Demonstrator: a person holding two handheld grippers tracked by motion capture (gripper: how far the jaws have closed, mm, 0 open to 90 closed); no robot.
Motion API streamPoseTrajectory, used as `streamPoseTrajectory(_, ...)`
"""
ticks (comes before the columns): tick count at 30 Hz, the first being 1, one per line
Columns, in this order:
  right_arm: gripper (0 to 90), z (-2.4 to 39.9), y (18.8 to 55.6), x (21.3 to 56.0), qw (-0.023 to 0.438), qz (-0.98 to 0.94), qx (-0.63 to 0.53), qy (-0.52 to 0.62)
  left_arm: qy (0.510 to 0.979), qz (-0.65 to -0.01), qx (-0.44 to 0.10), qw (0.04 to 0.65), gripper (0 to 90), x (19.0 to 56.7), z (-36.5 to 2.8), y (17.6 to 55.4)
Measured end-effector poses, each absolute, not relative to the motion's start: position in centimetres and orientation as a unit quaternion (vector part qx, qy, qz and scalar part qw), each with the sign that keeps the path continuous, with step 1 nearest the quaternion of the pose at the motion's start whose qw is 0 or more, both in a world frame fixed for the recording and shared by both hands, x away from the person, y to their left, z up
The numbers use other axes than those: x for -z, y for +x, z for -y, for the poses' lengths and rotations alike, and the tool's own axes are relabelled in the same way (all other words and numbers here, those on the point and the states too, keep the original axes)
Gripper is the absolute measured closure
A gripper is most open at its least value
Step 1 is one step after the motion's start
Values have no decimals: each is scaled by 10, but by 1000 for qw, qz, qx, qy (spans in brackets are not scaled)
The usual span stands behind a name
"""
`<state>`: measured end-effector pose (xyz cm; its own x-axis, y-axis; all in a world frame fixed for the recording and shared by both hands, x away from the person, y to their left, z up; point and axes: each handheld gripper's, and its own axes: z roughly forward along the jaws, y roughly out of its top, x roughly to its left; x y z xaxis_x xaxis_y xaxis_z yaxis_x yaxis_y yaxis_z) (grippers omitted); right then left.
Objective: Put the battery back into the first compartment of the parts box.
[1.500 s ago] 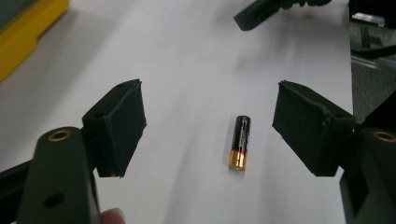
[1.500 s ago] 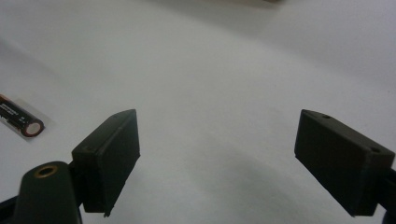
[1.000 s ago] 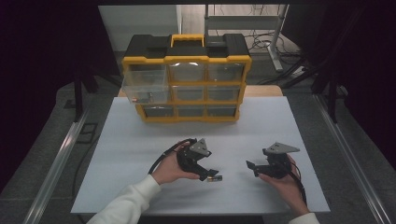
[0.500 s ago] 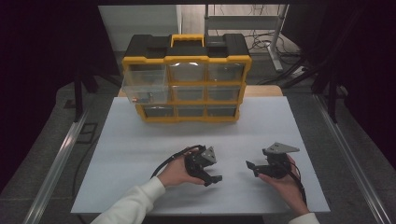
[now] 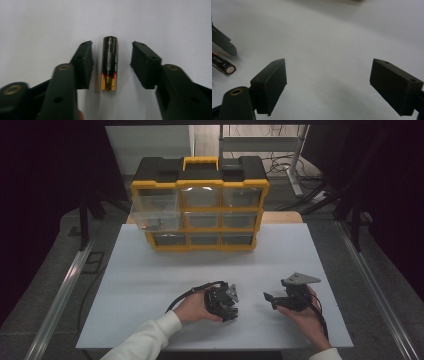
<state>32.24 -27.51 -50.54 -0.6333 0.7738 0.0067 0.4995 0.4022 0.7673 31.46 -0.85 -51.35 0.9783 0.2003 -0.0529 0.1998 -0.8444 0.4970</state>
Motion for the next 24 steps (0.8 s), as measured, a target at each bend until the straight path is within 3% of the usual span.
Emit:
streamPoseTrajectory(9, 142, 275, 322, 505, 179, -818, -384, 389, 963, -96, -3, 251, 757, 512, 12, 311)
streamPoseTrajectory(18, 142, 275, 322, 505, 179, -817, -385, 390, 961, -107, -18, 254, 771, 511, 10, 310)
streamPoseTrajectory(24, 142, 276, 322, 505, 180, -817, -385, 391, 950, -123, -13, 288, 772, 501, -1, 314)
